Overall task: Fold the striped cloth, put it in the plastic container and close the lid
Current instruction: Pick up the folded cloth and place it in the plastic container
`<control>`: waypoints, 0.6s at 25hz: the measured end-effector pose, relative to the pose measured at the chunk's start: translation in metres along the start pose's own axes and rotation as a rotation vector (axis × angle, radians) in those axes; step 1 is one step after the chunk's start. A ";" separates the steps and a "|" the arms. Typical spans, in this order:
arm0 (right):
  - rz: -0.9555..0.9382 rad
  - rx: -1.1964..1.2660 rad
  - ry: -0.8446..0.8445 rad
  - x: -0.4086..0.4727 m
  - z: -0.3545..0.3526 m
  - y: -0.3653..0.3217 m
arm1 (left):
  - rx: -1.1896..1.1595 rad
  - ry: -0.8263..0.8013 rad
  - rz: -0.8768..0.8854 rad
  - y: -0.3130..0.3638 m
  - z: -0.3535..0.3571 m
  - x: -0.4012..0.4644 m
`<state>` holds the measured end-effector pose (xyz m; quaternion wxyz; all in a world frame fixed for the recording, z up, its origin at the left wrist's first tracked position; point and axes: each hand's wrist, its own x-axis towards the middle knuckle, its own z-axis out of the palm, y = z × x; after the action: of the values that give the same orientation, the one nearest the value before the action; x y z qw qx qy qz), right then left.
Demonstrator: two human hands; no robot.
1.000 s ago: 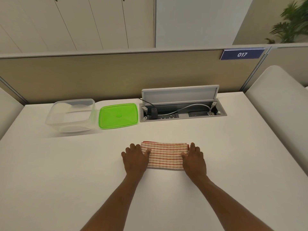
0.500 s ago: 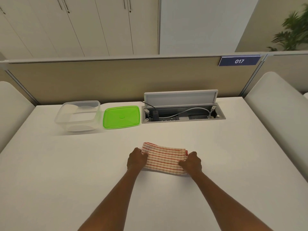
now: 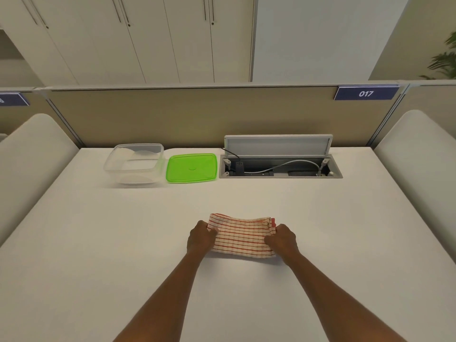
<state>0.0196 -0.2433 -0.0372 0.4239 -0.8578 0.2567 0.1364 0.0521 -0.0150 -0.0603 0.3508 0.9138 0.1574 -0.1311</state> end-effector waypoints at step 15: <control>0.101 0.174 -0.112 -0.012 0.048 -0.033 | -0.052 0.028 -0.021 -0.042 -0.054 0.001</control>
<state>0.0268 -0.1843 -0.0386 0.5030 -0.7949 0.2863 0.1822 0.0440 0.0514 -0.0470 0.3706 0.9045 0.1751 -0.1179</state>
